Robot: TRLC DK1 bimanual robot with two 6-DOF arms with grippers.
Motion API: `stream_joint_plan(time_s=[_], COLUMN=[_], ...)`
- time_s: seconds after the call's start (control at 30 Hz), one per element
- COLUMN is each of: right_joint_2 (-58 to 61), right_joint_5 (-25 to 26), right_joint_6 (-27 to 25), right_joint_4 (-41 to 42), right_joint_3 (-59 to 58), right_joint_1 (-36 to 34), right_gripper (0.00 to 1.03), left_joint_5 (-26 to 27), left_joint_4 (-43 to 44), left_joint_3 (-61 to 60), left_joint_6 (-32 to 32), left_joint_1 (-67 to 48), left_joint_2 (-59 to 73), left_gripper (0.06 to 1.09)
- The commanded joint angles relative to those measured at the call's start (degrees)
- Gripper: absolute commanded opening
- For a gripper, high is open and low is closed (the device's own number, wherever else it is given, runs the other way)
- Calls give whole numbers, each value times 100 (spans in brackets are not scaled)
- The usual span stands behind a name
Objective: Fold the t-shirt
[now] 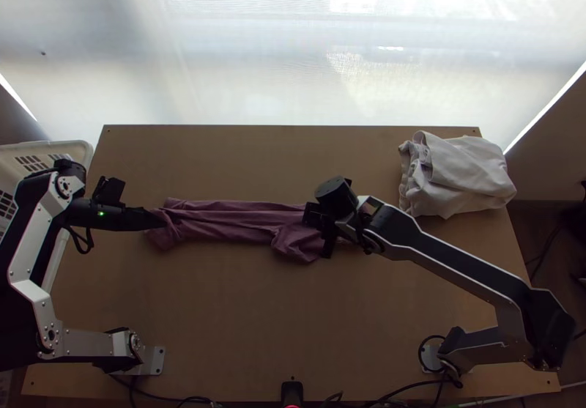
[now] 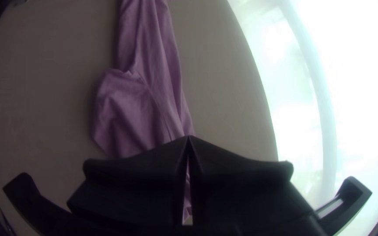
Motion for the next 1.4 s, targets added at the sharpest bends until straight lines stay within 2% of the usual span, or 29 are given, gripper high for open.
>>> stream_joint_plan(time_s=[0.0, 0.07, 0.1, 0.3, 0.43, 0.67, 1.17, 1.37], right_joint_2=[309, 336, 344, 388, 406, 423, 547, 784], right_joint_5=[85, 85, 85, 85, 85, 85, 94, 94], right_joint_6=[-139, -139, -139, -95, -95, -121, -130, -262], right_joint_4=[367, 375, 375, 410, 516, 551, 859, 1474], right_joint_3=[61, 78, 87, 96, 87, 140, -36, -203], right_joint_1=[361, 361, 352, 361, 361, 291, 142, 19], right_gripper=[3, 3, 3, 3, 3, 3, 3, 3], left_joint_5=[419, 402, 402, -29, -46, -90, 85, 33], left_joint_4=[-356, -206, -119, 541, 655, 1217, 1420, 1692], left_joint_3=[141, 97, 70, 53, 106, 44, 211, 220], left_joint_6=[-403, -421, -500, -491, -324, -280, -544, -632], left_joint_1=[40, 189, 286, 980, 1305, 1314, 831, 822], left_joint_2=[136, 101, 110, 356, 971, 1481, 2193, 2201], left_gripper=[71, 99, 103, 103, 103, 103, 103, 103])
